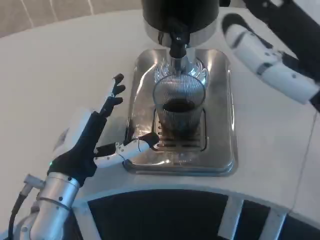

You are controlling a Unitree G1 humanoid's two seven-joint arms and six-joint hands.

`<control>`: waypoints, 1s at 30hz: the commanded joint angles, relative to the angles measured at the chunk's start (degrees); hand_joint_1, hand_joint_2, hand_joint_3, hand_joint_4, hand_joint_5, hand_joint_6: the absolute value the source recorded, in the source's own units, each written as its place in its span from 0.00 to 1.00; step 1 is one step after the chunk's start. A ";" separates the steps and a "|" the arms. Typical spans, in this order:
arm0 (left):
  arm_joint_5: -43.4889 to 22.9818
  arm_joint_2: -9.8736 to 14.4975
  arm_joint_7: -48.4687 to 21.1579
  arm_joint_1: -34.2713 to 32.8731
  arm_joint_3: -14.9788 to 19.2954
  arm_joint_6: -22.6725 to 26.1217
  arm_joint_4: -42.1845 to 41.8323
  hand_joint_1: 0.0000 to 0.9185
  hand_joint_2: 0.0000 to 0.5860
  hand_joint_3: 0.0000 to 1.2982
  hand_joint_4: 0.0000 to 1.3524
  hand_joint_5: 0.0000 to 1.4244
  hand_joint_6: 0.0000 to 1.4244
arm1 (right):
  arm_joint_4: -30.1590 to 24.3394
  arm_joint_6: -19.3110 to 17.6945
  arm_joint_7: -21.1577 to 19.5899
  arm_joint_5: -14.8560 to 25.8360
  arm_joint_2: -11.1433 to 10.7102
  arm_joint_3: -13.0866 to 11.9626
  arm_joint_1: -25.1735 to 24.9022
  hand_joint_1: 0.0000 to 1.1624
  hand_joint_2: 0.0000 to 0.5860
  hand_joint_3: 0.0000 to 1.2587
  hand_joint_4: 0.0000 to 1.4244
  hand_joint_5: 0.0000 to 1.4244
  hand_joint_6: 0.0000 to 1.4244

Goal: Grasp the cup under the faucet to collect the drink, then remove the cup.

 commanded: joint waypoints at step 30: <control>-2.07 -1.89 -2.92 -5.49 -3.53 -0.58 3.75 0.42 0.12 0.00 0.00 0.09 0.09 | -0.91 -41.22 10.62 -0.06 18.61 -26.82 52.62 0.00 1.00 0.00 0.00 0.00 0.00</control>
